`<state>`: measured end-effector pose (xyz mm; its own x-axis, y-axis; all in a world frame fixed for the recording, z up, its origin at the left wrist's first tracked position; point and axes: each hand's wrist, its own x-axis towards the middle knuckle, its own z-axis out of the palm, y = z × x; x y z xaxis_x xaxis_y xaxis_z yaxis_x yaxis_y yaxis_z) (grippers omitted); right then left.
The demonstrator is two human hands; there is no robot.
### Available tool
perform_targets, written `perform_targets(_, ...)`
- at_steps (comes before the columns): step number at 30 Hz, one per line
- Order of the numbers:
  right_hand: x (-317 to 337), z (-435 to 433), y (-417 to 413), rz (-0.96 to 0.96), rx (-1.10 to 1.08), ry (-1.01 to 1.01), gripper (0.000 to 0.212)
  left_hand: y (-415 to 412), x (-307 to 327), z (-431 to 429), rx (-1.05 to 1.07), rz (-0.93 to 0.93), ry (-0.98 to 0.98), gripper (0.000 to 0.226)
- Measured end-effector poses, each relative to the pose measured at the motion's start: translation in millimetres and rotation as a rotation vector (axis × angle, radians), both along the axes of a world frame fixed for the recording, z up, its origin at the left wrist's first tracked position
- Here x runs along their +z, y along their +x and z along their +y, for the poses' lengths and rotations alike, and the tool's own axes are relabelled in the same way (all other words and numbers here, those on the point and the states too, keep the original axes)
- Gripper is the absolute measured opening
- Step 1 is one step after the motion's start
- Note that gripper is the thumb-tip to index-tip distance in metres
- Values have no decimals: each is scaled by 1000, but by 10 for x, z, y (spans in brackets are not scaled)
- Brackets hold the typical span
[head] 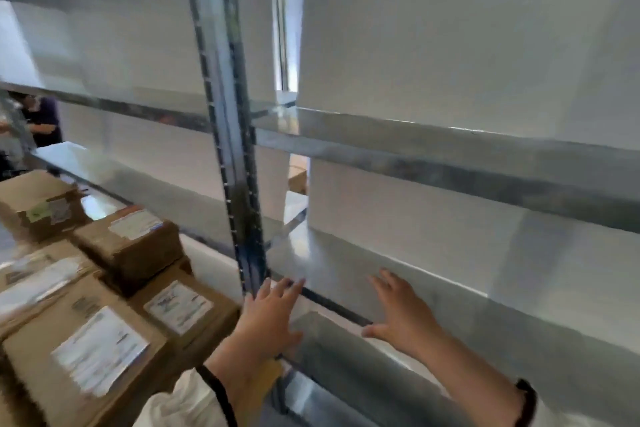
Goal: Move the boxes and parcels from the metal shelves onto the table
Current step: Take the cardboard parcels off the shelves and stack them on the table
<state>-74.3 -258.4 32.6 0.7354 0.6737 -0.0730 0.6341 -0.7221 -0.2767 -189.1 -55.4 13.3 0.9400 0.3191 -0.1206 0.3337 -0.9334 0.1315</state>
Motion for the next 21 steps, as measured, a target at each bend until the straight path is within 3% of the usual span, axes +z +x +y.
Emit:
perform_targets(5, 2, -1893, 149, -5, -457, -29, 93, 1037, -203, -1228, -390, 27, -61, 96)
perform_targets(10, 140, -3691, -180, -12, -832, -80, 93, 1620, -115, -2997, -757, 3, -109, 96)
perform_targets(21, 286, -6706, -1071, -45, -1298, -102, 95, 1826, 137, -6822, -1240, -30, -224, 94)
